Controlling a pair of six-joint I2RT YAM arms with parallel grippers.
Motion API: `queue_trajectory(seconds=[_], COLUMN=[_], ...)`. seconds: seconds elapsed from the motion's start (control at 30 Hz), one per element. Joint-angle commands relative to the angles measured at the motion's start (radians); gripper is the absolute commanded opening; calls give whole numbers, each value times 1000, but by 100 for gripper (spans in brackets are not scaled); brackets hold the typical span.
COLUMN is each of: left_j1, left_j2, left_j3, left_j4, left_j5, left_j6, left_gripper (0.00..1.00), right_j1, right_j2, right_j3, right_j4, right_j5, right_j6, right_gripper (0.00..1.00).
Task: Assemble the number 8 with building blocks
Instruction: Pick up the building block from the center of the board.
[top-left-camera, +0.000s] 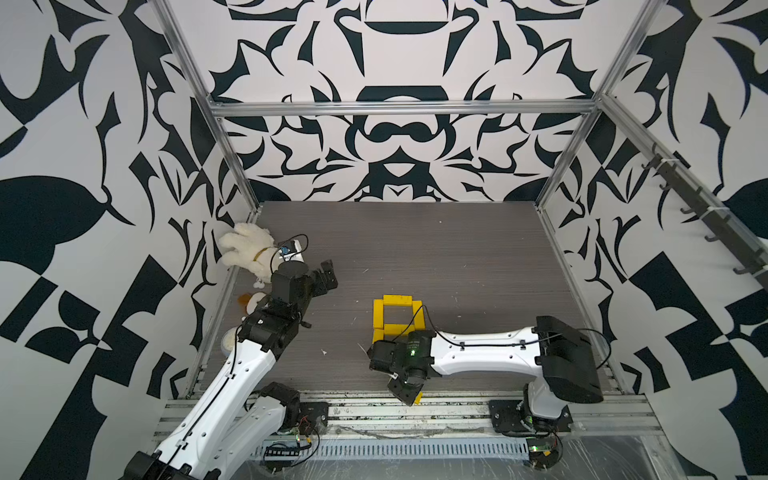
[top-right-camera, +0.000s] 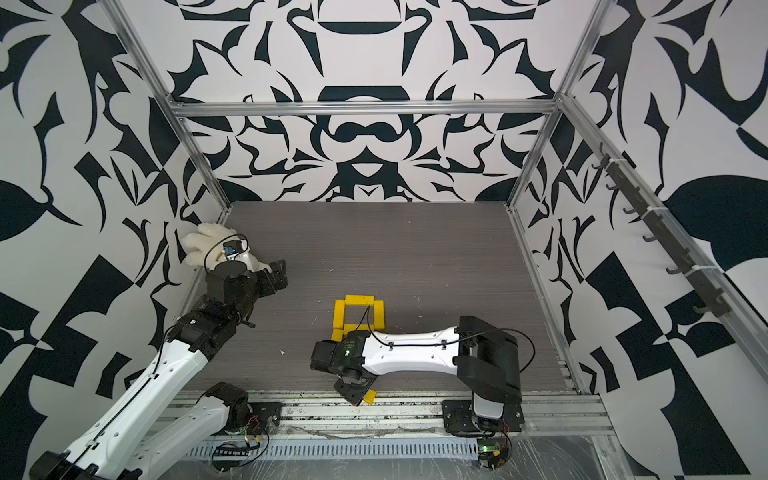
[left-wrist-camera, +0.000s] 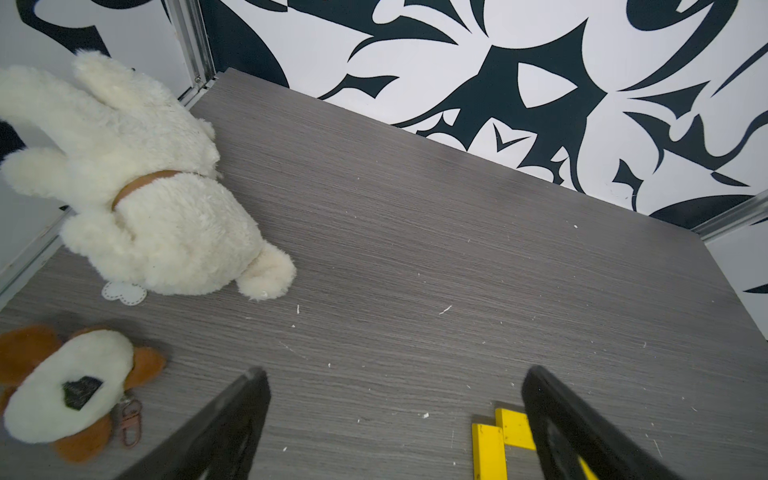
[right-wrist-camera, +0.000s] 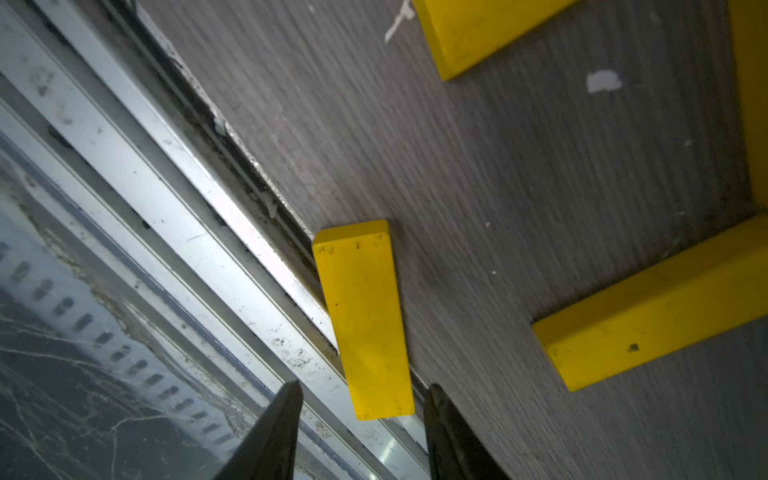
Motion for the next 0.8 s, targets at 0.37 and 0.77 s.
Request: queue_trajectory(seconds=[0.37, 0.77], left_j1=[4, 4], left_j2=[-67, -17], left_j3=[17, 19], left_j4=[-39, -18], left_j5=[-29, -30], left_j6=[15, 20], left_gripper=[99, 100], right_j1=[-6, -60], right_j2=[97, 64], right_j3=[22, 65], right_j4=[-9, -47], right_j5=[-22, 8], right_j6=[-228, -357], right_gripper=[33, 1])
